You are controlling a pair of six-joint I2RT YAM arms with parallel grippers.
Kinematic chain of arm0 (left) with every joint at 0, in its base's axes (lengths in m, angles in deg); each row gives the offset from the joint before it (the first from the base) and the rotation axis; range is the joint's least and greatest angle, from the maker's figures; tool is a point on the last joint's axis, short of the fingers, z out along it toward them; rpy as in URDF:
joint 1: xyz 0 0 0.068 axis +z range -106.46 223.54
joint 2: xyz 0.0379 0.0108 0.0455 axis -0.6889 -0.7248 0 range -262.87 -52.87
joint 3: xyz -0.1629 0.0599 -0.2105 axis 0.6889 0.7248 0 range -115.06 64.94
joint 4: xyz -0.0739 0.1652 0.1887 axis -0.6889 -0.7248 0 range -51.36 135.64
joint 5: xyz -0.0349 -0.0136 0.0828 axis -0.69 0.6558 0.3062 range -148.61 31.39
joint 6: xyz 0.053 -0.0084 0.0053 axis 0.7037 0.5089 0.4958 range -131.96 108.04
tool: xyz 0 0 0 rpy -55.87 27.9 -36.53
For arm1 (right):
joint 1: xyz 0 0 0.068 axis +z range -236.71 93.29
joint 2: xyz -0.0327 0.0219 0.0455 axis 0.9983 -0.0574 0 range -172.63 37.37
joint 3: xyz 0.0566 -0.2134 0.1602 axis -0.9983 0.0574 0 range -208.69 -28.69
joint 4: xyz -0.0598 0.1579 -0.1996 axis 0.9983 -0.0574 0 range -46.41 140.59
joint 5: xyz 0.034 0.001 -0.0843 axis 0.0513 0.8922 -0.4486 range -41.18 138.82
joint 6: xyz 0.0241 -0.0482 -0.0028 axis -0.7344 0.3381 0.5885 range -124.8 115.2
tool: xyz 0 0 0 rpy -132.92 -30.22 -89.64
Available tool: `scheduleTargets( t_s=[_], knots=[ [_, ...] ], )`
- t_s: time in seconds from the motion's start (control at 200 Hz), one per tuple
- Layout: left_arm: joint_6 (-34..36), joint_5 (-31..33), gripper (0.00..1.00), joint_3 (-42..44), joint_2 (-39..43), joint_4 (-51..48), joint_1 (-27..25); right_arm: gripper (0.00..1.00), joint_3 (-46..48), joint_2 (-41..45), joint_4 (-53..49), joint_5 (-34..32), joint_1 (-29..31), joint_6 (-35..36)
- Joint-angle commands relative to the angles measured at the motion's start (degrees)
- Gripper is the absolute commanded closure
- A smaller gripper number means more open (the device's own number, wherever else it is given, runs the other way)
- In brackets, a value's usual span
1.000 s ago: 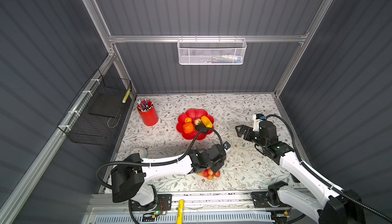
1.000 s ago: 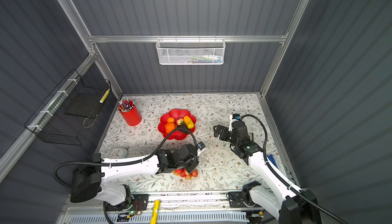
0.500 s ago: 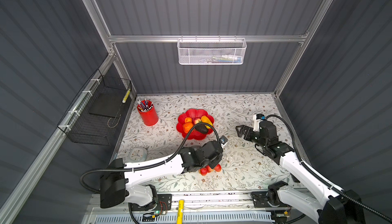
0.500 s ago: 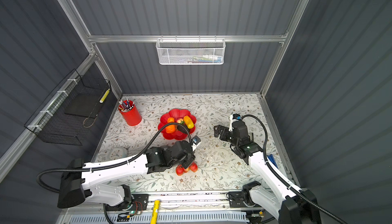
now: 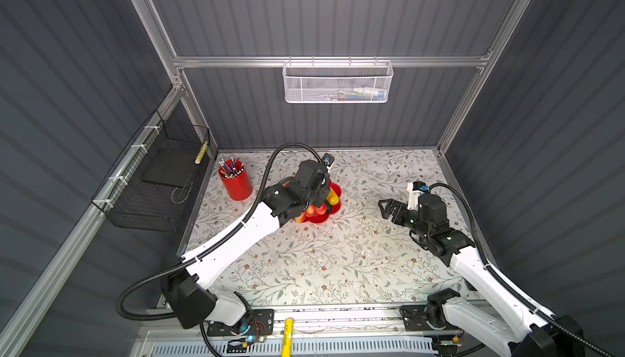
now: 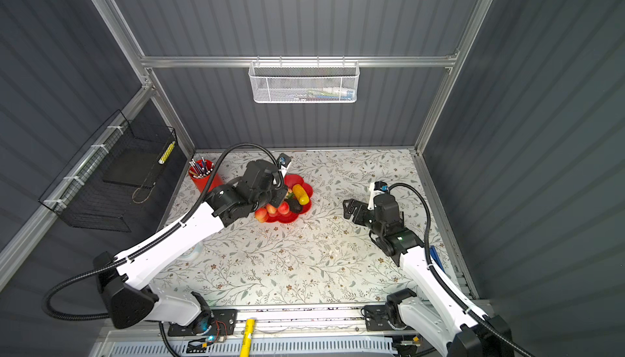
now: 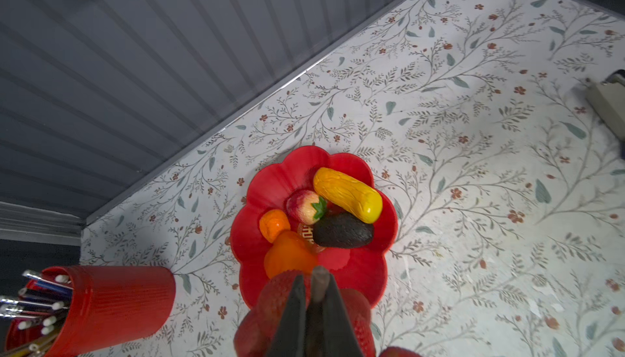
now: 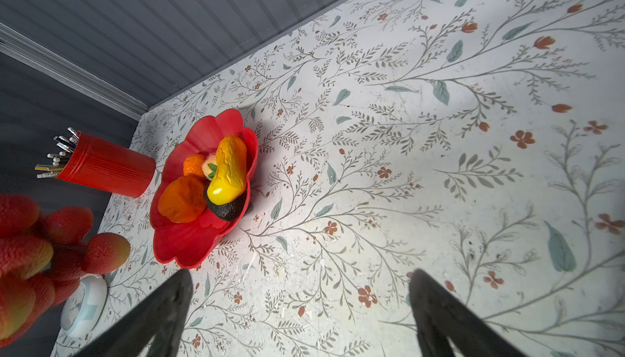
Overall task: Place and organize the fake fruits in the fruit bowl
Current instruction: 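Lift the lychee bunch with the left gripper and lower it into the bowl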
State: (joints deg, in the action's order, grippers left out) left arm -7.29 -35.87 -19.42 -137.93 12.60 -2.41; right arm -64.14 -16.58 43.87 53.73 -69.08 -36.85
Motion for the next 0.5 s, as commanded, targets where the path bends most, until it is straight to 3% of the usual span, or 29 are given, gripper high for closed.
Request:
scheduleTargets(
  t_s=[0.0,0.285,0.37,0.495],
  knots=[
    [4.01,-0.89,1.0,-5.54,-5.59,-2.23,1.99,0.01,0.48,1.28,-1.91,-0.67,-0.55,0.81],
    [4.48,-5.88,1.0,-15.71,-20.84,-3.94,6.75,0.01,0.98,2.71,-2.98,-0.82,-1.45,1.8],
    [3.19,-9.46,1.0,-15.37,-23.2,-2.6,7.88,0.01,1.41,3.06,-3.06,-0.79,-1.79,1.85],
    [1.57,-9.38,1.0,-15.35,-26.86,-2.02,8.92,0.01,1.8,3.24,-2.81,-0.62,-2.34,1.99]
  ],
)
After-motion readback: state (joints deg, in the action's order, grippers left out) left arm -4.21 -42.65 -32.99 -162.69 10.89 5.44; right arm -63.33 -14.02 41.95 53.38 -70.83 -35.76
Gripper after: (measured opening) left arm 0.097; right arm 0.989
